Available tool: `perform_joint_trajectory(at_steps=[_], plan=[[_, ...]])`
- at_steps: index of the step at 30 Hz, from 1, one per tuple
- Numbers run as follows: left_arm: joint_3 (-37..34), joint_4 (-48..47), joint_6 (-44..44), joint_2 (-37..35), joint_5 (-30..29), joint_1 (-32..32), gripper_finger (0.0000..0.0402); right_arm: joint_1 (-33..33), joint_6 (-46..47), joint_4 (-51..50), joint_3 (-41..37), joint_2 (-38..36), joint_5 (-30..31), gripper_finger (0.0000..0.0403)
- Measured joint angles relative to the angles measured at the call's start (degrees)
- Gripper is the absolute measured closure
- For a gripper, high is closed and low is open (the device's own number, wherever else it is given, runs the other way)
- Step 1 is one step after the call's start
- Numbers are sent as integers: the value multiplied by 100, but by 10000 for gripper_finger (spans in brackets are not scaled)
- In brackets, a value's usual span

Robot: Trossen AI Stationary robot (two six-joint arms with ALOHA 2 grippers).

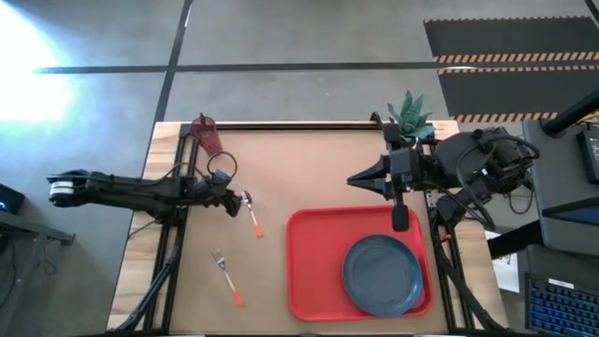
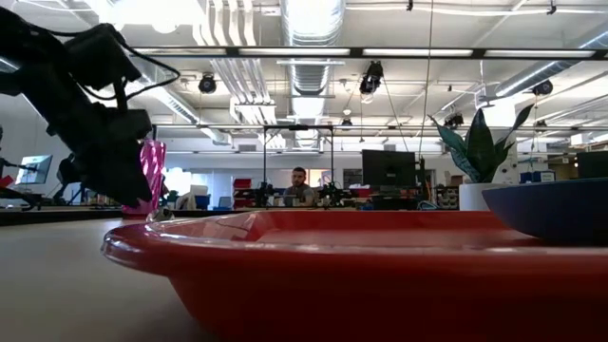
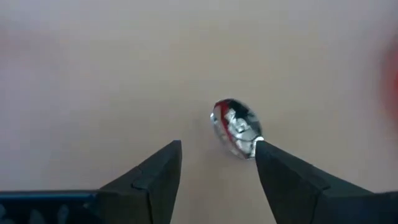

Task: Pick and place plate/cup/fork/spoon on tray
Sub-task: Put the orange spoon on the orange serving tray to the left of the blue plate

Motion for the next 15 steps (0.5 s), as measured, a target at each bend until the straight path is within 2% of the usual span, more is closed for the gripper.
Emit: perform_joint_trajectory(at_steps=[15], plan=[[-15, 964, 123, 911, 89, 304, 212, 0, -1, -4, -2, 2, -2, 394]])
